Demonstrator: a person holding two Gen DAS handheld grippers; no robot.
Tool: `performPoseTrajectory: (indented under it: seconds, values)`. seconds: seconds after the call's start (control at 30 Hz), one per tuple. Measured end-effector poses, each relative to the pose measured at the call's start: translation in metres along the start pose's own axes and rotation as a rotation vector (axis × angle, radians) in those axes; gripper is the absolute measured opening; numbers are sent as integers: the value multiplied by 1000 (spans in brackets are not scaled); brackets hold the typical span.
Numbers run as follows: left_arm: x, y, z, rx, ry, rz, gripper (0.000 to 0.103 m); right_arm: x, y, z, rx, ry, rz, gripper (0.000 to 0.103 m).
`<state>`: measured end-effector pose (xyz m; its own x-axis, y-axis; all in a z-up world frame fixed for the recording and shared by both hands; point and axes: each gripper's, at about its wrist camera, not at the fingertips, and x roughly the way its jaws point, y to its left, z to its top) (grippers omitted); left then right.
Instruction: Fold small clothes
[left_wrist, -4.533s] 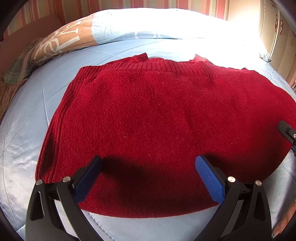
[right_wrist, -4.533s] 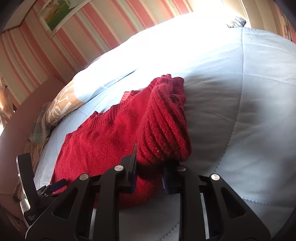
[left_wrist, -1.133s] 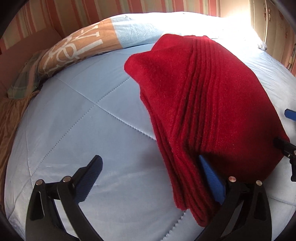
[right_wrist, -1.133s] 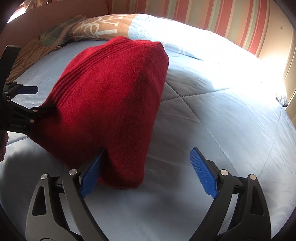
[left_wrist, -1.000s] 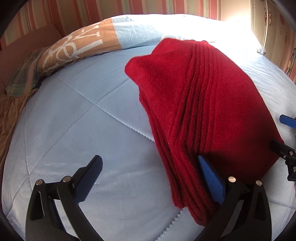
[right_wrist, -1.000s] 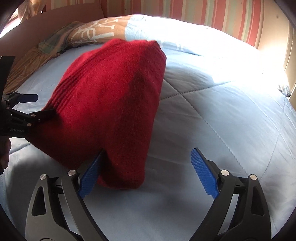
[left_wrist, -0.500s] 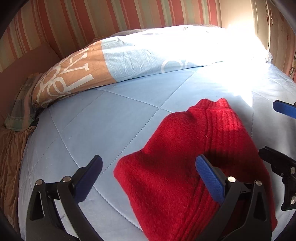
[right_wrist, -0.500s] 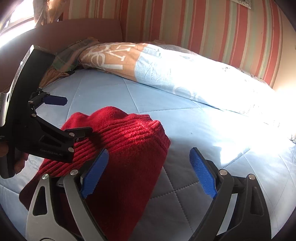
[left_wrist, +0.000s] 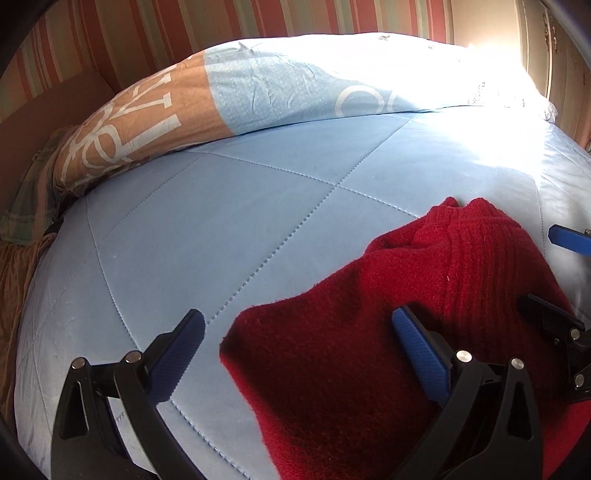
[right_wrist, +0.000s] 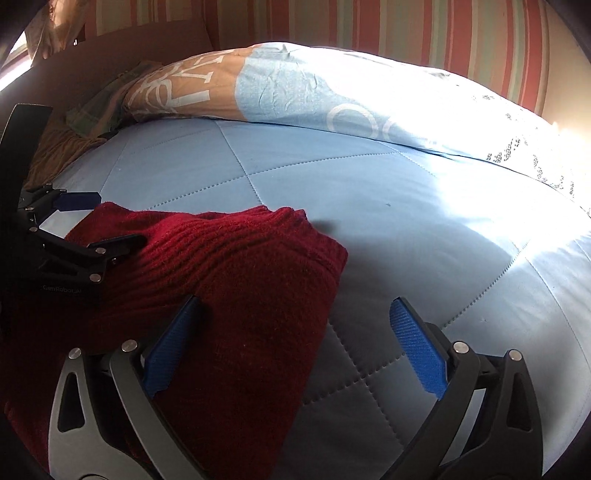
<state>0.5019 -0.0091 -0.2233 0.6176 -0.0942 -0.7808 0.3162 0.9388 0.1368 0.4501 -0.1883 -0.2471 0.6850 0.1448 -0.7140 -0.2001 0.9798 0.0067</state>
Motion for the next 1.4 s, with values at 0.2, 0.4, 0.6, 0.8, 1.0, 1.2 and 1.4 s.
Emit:
performPoseTrajectory:
  seconds: [0.2,0.4,0.6,0.8,1.0,1.2,1.4]
  values:
    - [-47,-2,-6,48,-46,45,101,-46,-2,7,38,-72,74,100]
    - [-97,8,-47,33,-40,-27,101,-102,3,-25,66,-62,156,100]
    - [-81,19,-84,-103,50,-249,101,-92,24,-63,93,79,182,100]
    - [-52,17,-80,-200,140,-533,101,-103,36,-67,62,58,166,100]
    - [-42,9,-71,-209,162,-517,101,-108,28,-64,47,56,135,100]
    - [-32,36,-81,-323,198,-581,101,-111,12,-70,77,58,111,100]
    - [-22,11,-68,-297,228,-695,101,-112,6,-74,100,59,98,100]
